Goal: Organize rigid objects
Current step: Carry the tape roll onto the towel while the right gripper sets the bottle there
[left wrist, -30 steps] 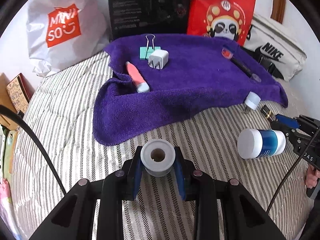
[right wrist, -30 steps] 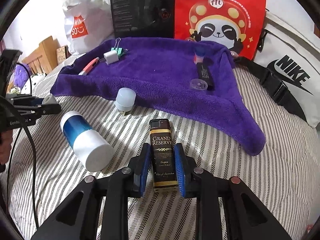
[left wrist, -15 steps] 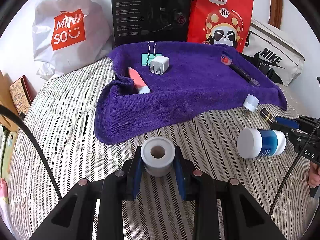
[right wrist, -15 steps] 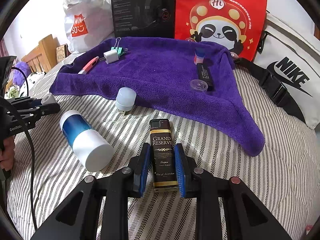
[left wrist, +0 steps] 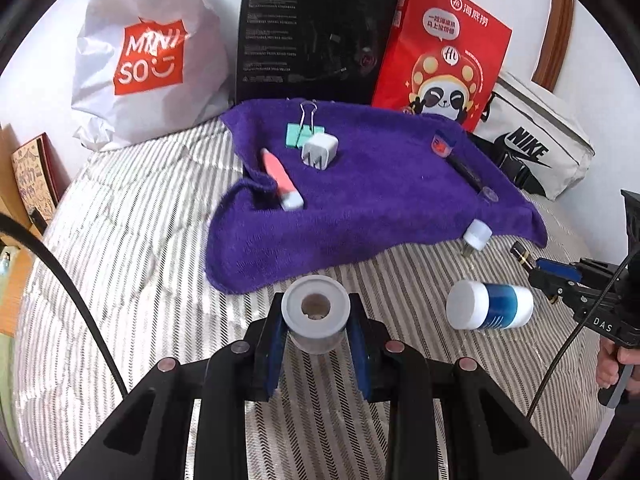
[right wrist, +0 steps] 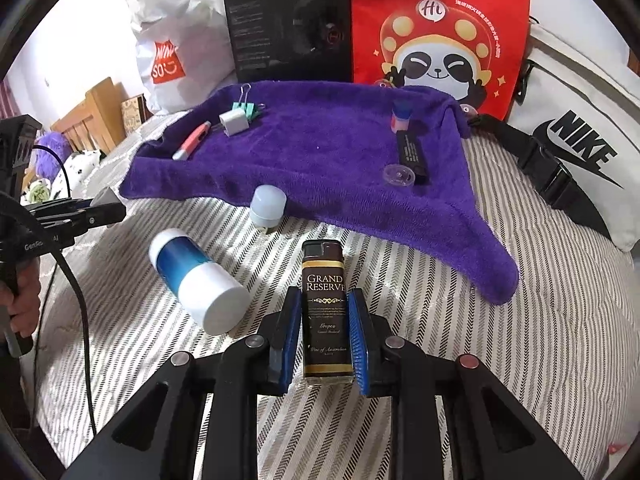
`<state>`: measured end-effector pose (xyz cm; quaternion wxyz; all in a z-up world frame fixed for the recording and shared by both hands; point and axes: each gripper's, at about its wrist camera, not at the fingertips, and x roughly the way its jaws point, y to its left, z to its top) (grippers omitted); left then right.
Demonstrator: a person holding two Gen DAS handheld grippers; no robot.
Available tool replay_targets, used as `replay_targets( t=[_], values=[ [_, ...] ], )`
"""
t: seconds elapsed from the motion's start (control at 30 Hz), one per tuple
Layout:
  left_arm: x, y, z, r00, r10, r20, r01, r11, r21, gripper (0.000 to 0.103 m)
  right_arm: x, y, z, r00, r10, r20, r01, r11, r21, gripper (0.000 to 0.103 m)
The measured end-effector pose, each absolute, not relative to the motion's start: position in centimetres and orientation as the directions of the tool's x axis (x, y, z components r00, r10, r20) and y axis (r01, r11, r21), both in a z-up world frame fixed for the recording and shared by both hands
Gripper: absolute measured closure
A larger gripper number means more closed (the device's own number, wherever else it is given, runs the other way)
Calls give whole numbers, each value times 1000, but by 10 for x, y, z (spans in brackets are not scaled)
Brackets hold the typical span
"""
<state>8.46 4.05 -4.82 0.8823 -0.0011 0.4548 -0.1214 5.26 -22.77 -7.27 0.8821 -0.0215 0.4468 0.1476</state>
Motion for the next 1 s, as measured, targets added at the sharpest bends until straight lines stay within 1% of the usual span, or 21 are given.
replay_targets(
  t=[0.4, 0.8, 0.9, 1.0],
  values=[
    [104, 39, -25, 562, -248, -789, 234, 963, -136, 76, 64, -238, -46, 578, 272, -769, -285, 951, 122, 79],
    [172, 24, 1, 576, -275, -770, 271, 953, -137, 76, 143, -222, -3, 622, 299, -724, -338, 936, 96, 79],
    [189, 19, -2, 577, -252, -777, 265, 958, -114, 75, 163, -217, -1, 629, 300, -717, -340, 936, 92, 79],
    [198, 18, -12, 561, -266, -784, 259, 956, -139, 76, 185, -215, -10, 624, 289, -726, -327, 940, 93, 79]
  ],
)
